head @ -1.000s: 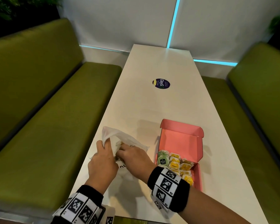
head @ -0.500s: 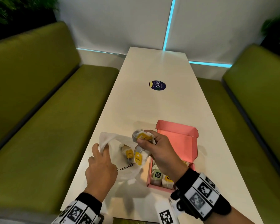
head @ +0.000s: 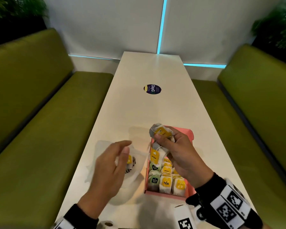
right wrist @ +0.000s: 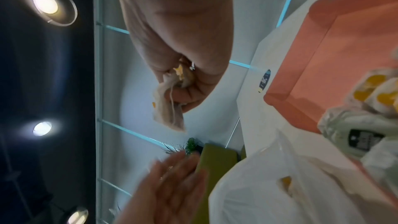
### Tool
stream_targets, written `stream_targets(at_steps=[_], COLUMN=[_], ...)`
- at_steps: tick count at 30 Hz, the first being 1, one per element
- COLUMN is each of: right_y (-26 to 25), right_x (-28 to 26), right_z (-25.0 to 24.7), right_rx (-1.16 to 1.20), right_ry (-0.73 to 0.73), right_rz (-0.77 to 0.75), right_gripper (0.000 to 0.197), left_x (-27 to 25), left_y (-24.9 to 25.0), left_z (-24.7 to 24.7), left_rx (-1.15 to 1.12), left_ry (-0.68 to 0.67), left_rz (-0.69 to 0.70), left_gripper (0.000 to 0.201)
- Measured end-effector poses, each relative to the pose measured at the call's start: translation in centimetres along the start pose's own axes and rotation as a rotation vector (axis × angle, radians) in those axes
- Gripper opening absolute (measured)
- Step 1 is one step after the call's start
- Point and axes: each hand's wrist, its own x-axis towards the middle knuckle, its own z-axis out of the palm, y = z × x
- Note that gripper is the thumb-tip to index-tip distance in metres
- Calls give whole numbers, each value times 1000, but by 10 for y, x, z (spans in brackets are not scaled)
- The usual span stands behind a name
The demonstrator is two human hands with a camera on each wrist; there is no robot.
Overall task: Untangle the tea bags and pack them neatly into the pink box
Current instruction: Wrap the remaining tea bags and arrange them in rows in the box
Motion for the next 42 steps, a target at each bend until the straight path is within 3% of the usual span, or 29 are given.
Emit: stream_targets(at_steps=[3,5,7,10,13,17,20,23,25,33,39,42], right_y=[14,26,35,42,41,39,34,34,36,45,22,11], right_x=[-5,-9,-14,-20,-26,-31,-34,-40,-46,-43,-44,-45], right_z=[-4,-7,-10,-16,-23,-37,-54,-67,-67,-73,-82,-88], right_rx=[-334,-635,-887,-1086,-1188,-1265,-1078,-970,-965,-897,-733,-693], right_ry=[52,28,-58,-174,-191,-203,-97,59,62,264,184,91], right_rz=[-74,-153,-231,-222,-147,-196,-214,-320,-348,-263,-227,-242], right_gripper=[24,24,35,56,68,75,67,39,30,37,36,28], left_x=[7,10,12,10,7,7,9,6,4,-1,2,1], left_y=[21,31,35,32,28,21,17,16,15,13,0,2], left_z=[35,52,62,72,81,87,88,89,91,96,90,86], left_rx=[-559,-930,-1167,-1269,-1286,-1348,-1421,-1451,-1454,-1402,-1308,-1171], left_ry=[-254,-350,-330,-278,-331,-299,-229,-224,-240,-230,-166,-219], left_rz=[-380,-663,-853,-993,-1034,-1062,-1076,-1061,-1045,-1026,-1015,-1069], left_gripper=[41,54,60,55,53,36,35,35,33,29,21,18])
